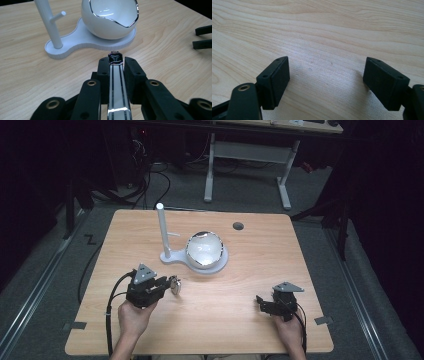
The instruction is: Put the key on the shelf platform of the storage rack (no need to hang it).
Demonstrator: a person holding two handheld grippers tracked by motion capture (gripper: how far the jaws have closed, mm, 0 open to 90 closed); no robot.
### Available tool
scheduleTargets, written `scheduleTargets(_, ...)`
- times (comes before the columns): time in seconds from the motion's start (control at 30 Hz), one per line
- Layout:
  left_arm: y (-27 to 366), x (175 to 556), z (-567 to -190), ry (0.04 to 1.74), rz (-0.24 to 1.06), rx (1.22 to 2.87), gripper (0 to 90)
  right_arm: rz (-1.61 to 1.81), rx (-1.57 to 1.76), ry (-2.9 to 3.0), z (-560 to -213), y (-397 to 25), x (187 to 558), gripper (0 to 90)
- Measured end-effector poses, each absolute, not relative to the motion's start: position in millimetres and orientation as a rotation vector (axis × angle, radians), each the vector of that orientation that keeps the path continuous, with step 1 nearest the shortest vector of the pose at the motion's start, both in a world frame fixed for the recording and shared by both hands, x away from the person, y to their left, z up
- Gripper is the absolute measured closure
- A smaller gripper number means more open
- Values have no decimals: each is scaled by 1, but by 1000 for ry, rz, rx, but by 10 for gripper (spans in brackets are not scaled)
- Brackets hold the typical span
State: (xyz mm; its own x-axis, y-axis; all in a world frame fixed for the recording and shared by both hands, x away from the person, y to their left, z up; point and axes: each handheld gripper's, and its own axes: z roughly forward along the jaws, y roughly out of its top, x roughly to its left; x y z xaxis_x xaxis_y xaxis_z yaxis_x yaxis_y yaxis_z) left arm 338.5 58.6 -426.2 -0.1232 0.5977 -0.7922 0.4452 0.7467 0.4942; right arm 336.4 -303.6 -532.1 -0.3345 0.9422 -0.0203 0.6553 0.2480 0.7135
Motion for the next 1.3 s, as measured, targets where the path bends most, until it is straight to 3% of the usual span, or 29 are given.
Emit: scheduleTargets(1.3,14,387,-350,1648,14,832,756,854,1451,2080,-532,-304,336,217)
